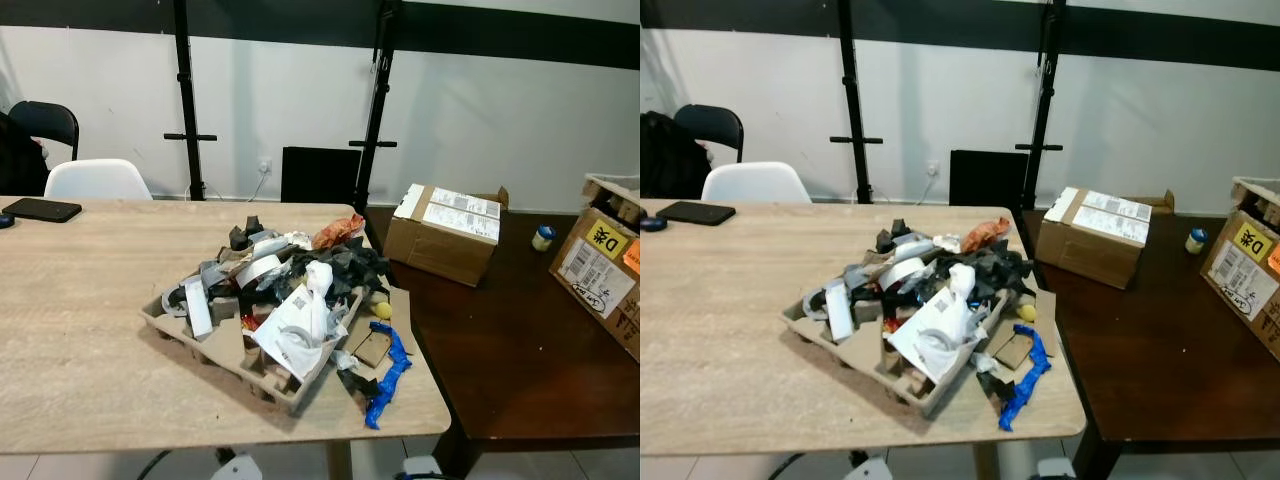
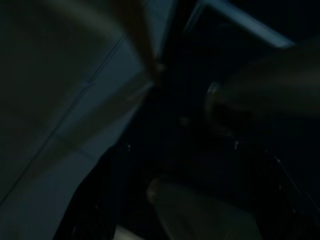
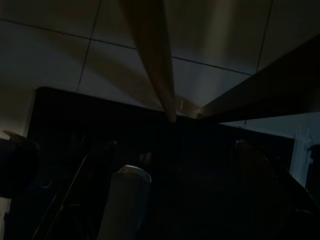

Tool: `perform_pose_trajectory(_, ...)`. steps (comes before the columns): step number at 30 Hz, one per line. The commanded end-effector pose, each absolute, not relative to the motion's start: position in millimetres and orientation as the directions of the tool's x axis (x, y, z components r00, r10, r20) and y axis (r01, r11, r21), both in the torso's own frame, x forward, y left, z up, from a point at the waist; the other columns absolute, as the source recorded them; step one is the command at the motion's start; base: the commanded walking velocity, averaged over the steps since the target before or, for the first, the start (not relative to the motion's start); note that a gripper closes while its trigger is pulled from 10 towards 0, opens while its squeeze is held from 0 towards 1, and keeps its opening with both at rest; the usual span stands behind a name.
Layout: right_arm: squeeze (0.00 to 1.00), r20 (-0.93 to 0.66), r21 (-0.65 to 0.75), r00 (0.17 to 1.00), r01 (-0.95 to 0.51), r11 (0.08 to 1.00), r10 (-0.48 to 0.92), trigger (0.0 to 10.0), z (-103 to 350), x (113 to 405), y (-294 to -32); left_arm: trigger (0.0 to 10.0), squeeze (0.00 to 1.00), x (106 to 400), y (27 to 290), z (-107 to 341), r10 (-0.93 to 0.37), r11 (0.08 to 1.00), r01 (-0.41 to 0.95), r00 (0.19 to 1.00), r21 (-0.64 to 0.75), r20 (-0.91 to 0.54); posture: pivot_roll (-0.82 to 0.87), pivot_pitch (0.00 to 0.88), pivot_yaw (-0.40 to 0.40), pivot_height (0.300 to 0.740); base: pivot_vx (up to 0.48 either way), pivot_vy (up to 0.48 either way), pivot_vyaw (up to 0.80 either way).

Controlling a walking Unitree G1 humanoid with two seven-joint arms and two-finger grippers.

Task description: Picking trash to rubbish bin

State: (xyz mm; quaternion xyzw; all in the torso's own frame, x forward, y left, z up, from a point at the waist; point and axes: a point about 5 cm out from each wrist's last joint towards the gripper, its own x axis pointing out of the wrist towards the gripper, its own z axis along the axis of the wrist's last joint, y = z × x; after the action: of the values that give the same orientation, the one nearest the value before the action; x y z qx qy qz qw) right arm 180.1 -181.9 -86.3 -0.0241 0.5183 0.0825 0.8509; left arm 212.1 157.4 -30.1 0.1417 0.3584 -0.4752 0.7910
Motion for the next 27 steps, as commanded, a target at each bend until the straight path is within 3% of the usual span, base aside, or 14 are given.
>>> perform_pose_trajectory(1, 0.00, -0.884, 0.037, 0.455, -0.168, 0.985, 0.111, 10.0, -86.6, 178.3, -185.3, 10.0, 0.00, 211.7, 151.5, -19.6, -0.696, 0.435, 0.887, 0.224, -0.153, -0.682, 0.11, 0.000, -0.044, 0.740, 0.000, 0.000, 0.00)
perform_pose_trajectory(7, 0.00, -0.889, 0.034, 0.444, -0.182, 0.983, 0.113, 10.0, -88.4, 174.8, -183.7, 10.0, 0.00, 216.3, 151.5, -23.8, -0.660, 0.473, 0.875, 0.272, -0.106, -0.701, 0.11, 0.000, -0.044, 0.740, 0.000, 0.000, 0.00)
perform_pose_trajectory(10, 0.00, -0.902, 0.032, 0.417, -0.200, 0.979, 0.114, 10.0, -91.2, 169.7, -180.4, 10.0, 0.00, 205.5, 166.4, -52.8, -0.487, 0.618, 0.785, 0.338, -0.045, -0.805, 0.10, 0.000, -0.043, 0.740, 0.000, 0.000, 0.00)
perform_pose_trajectory(11, 0.00, -0.903, 0.033, 0.413, -0.200, 0.979, 0.114, 10.0, -91.6, 169.1, -179.3, 10.0, 0.00, 195.4, 176.4, -64.9, -0.378, 0.689, 0.724, 0.336, -0.020, -0.863, 0.10, 0.000, -0.044, 0.740, 0.000, 0.000, 0.00)
perform_pose_trajectory(12, 0.00, -0.903, 0.033, 0.413, -0.200, 0.979, 0.114, 10.0, -91.6, 169.1, -179.3, 10.0, 0.00, 195.4, 176.4, -64.9, -0.378, 0.689, 0.724, 0.336, -0.020, -0.863, 0.10, 0.000, -0.044, 0.740, 0.000, 0.000, 0.00)
perform_pose_trajectory(13, 0.00, -0.903, 0.032, 0.414, -0.199, 0.980, 0.114, 10.0, -91.5, 169.9, -178.0, 10.0, 0.00, 177.9, 189.8, -77.7, -0.235, 0.759, 0.651, 0.302, 0.020, -0.924, 0.10, 0.000, -0.046, 0.740, 0.000, 0.000, 0.00)
perform_pose_trajectory(14, 0.00, -0.901, 0.030, 0.419, -0.194, 0.981, 0.111, 10.0, -90.8, 171.4, -178.1, 10.0, 0.00, 170.6, 194.2, -81.7, -0.183, 0.788, 0.615, 0.292, 0.038, -0.939, 0.10, 0.000, -0.048, 0.740, 0.000, 0.000, 0.00)
perform_pose_trajectory(16, 0.00, -0.901, 0.030, 0.419, -0.194, 0.981, 0.111, 10.0, -90.8, 171.4, -178.1, 10.0, 0.00, 170.6, 194.2, -81.7, -0.183, 0.788, 0.615, 0.292, 0.038, -0.939, 0.10, 0.000, -0.048, 0.740, 0.000, 0.000, 0.00)
perform_pose_trajectory(21, 0.00, -0.888, 0.010, 0.452, -0.167, 0.986, 0.086, 10.0, -85.9, 181.9, -181.5, 10.0, 0.00, 160.4, 196.0, -88.7, -0.122, 0.911, 0.412, 0.329, 0.027, -0.936, 0.10, 0.000, -0.056, 0.740, 0.000, 0.000, 0.00)
perform_pose_trajectory(27, 0.00, -0.882, 0.014, 0.461, -0.177, 0.984, 0.096, 10.0, -84.2, 185.3, -180.4, 10.0, 0.00, 158.8, 190.7, -92.2, -0.117, 0.903, 0.426, 0.354, 0.048, -0.928, 0.10, 0.000, -0.061, 0.740, 0.000, 0.000, 0.00)
